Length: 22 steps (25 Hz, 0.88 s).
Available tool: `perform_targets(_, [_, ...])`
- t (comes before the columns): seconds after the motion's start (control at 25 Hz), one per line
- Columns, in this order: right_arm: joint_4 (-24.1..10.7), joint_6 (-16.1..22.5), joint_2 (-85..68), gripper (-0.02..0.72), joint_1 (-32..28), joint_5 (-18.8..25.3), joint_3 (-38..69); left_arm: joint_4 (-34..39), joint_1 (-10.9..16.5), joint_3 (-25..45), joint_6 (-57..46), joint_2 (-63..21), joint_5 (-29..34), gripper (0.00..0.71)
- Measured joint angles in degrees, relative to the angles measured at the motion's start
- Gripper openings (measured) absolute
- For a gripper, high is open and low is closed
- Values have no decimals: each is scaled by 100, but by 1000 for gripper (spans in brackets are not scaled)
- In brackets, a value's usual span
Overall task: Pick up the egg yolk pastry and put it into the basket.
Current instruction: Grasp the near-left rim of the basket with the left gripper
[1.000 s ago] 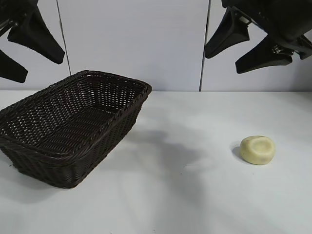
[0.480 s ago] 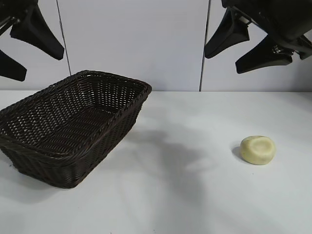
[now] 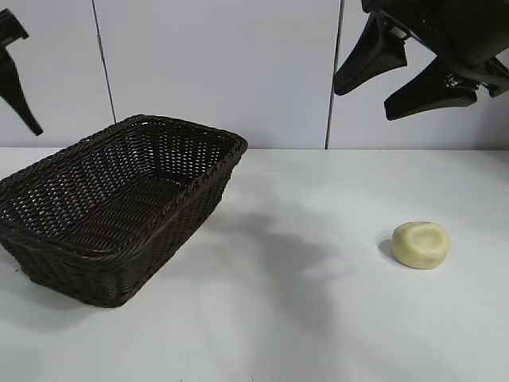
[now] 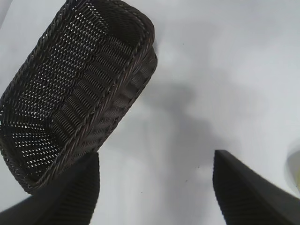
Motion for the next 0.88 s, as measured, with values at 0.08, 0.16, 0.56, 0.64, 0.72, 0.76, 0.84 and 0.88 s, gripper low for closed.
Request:
perform_targets(0.08, [0, 0, 0, 496, 0, 0, 0, -173, -32, 275, -5, 0, -308, 560])
perform_targets(0.16, [0, 0, 0, 496, 0, 0, 0, -348, -44, 384, -5, 0, -530, 560])
perform_targets(0.56, [0, 0, 0, 496, 0, 0, 0, -584, -332, 411, -160, 0, -1168, 560])
perform_targets(0.64, [0, 0, 0, 496, 0, 0, 0, -606, -384, 411, -333, 0, -1351, 560])
perform_targets(0.72, [0, 0, 0, 496, 0, 0, 0, -606, -390, 411, -424, 86, -1475, 560])
perform_targets(0.76, [0, 0, 0, 496, 0, 0, 0, -606, -390, 411, -438, 167, -1489, 560])
perform_targets(0.84, [0, 0, 0, 496, 0, -2, 0, -606, -390, 411, -450, 419, -1489, 560])
perform_targets(0.88, [0, 0, 0, 496, 0, -7, 0, -606, -390, 411, -450, 548, -1503, 560])
